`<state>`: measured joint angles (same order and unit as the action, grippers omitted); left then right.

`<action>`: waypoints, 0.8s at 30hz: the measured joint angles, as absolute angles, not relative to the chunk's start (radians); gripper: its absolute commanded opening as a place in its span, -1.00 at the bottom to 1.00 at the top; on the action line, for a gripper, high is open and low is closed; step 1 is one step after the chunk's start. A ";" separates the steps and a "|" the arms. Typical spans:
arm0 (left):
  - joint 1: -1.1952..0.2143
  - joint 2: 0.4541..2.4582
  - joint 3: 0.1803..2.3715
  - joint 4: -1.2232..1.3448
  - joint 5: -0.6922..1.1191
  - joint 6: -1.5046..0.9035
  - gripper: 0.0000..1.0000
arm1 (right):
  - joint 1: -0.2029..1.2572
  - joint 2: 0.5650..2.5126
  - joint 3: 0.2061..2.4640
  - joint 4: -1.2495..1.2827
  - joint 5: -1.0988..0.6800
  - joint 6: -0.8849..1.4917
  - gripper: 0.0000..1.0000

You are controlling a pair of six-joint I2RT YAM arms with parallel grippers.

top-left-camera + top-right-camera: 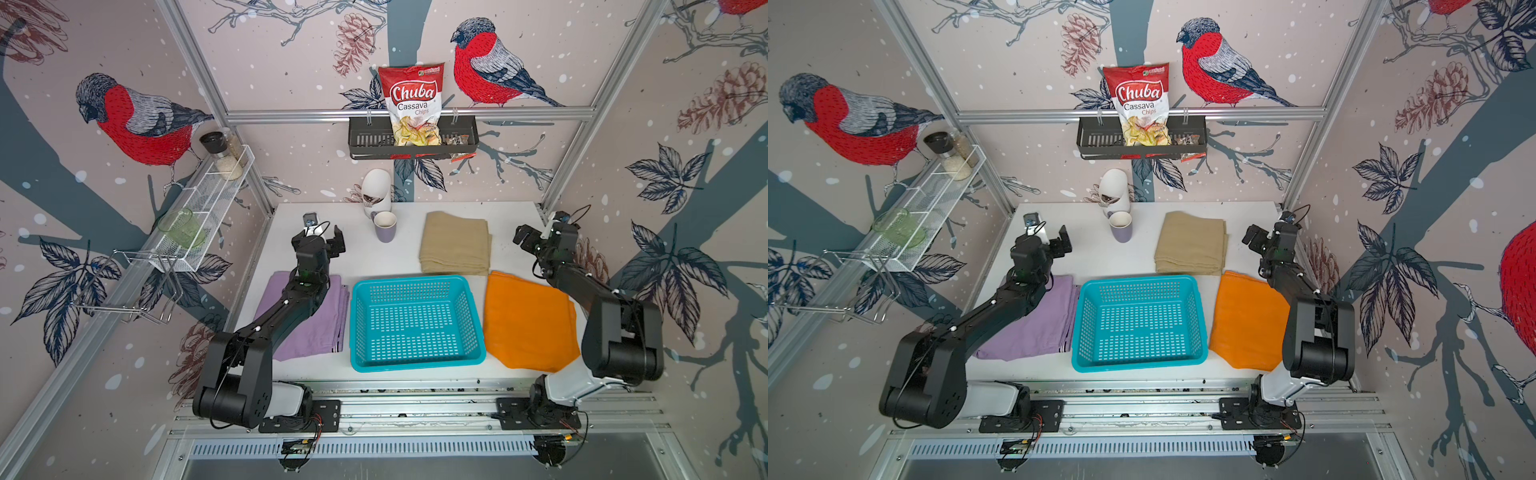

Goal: Put the folded long pants in the basket
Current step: Pick up the long pant at the center of the board.

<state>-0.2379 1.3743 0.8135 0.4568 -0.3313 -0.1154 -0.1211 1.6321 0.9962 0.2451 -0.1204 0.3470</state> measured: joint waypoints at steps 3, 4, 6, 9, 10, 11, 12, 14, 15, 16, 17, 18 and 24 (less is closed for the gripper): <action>-0.282 1.404 0.945 0.331 -0.339 -0.197 0.92 | -0.109 1.730 1.118 0.152 -0.193 0.369 0.74; -0.294 1.424 0.991 0.286 -0.327 -0.229 0.92 | -0.103 1.764 1.149 0.122 -0.218 0.369 0.73; -0.314 1.472 1.073 0.212 -0.278 -0.287 0.92 | -0.088 1.826 1.199 0.062 -0.262 0.370 0.73; -0.348 1.557 1.179 0.114 -0.184 -0.367 0.92 | -0.066 1.894 1.245 -0.005 -0.318 0.389 0.73; -0.361 1.585 1.208 0.085 -0.155 -0.389 0.92 | -0.058 1.912 1.256 -0.024 -0.331 0.394 0.73; -0.374 1.607 1.232 0.059 -0.129 -0.406 0.92 | -0.052 1.924 1.265 -0.036 -0.341 0.395 0.73; -0.390 1.633 1.256 0.033 -0.099 -0.423 0.91 | -0.043 1.937 1.273 -0.041 -0.350 0.396 0.76; -0.416 1.662 1.286 -0.006 -0.056 -0.447 0.91 | -0.025 1.961 1.289 -0.053 -0.364 0.404 0.76; -0.430 1.673 1.295 -0.024 -0.038 -0.458 0.91 | -0.018 1.975 1.298 -0.060 -0.371 0.419 0.76; -0.440 1.676 1.298 -0.039 -0.025 -0.472 0.91 | -0.012 1.991 1.305 -0.065 -0.381 0.421 0.73; -0.446 1.676 1.295 -0.051 -0.022 -0.475 0.91 | -0.010 2.004 1.309 -0.068 -0.390 0.424 0.71; -0.450 1.668 1.282 -0.052 -0.022 -0.484 0.91 | -0.010 2.018 1.312 -0.069 -0.393 0.430 0.70; -0.453 1.597 1.209 -0.069 -0.022 -0.509 0.91 | 0.002 2.071 1.315 -0.045 -0.410 0.474 0.56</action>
<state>-0.4530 1.5974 1.2095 -0.0689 -0.0223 -0.5087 0.0017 2.0708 1.3151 -0.0448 -0.4099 0.4736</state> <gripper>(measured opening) 0.955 0.818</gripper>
